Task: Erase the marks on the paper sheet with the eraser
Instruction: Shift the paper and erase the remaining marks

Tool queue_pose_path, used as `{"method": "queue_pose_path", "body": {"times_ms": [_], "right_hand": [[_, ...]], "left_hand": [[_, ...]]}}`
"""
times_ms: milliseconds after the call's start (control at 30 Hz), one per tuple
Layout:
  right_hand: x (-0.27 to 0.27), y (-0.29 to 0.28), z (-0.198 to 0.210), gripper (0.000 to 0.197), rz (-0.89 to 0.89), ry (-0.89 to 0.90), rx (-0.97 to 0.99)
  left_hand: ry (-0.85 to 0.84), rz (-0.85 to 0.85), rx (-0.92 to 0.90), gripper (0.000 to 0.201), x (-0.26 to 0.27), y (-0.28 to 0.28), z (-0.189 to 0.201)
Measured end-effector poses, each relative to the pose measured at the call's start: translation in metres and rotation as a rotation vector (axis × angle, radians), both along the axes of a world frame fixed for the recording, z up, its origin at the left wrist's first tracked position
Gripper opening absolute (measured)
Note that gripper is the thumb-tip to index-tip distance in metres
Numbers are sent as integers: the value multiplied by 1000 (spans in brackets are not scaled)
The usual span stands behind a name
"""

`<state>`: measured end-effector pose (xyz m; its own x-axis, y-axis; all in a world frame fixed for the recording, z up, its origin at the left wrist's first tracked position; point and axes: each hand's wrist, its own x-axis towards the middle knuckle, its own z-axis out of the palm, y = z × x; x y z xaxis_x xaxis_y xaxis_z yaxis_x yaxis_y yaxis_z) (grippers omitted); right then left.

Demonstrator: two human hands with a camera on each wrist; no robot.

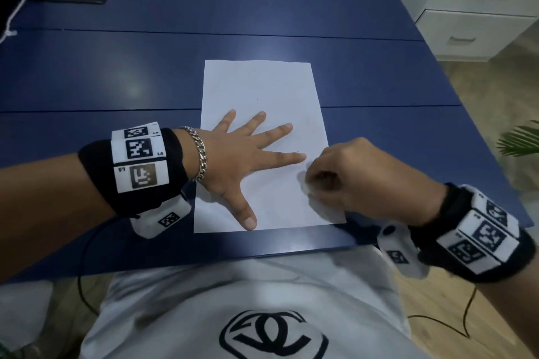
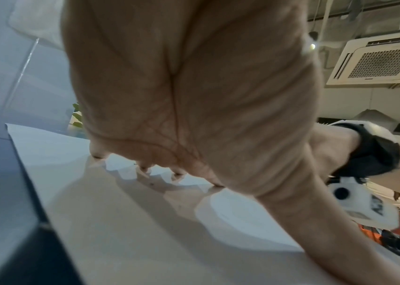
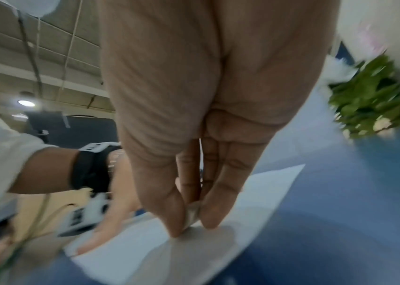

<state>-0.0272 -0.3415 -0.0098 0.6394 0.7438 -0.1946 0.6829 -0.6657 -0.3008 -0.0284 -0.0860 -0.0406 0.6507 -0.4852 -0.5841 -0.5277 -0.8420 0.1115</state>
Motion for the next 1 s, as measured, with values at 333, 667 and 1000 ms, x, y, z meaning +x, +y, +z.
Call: {"method": "queue_pose_path", "body": {"times_ms": [333, 667, 1000], "right_hand": [[1, -73, 5, 16, -378, -31, 205], [-9, -89, -13, 4, -391, -32, 69], [-35, -74, -1, 39, -331, -96, -12]], "left_hand": [[-24, 51, -148, 144, -10, 7, 8], [-374, 526, -357, 51, 93, 52, 53], [-324, 571, -163, 52, 142, 37, 19]]}}
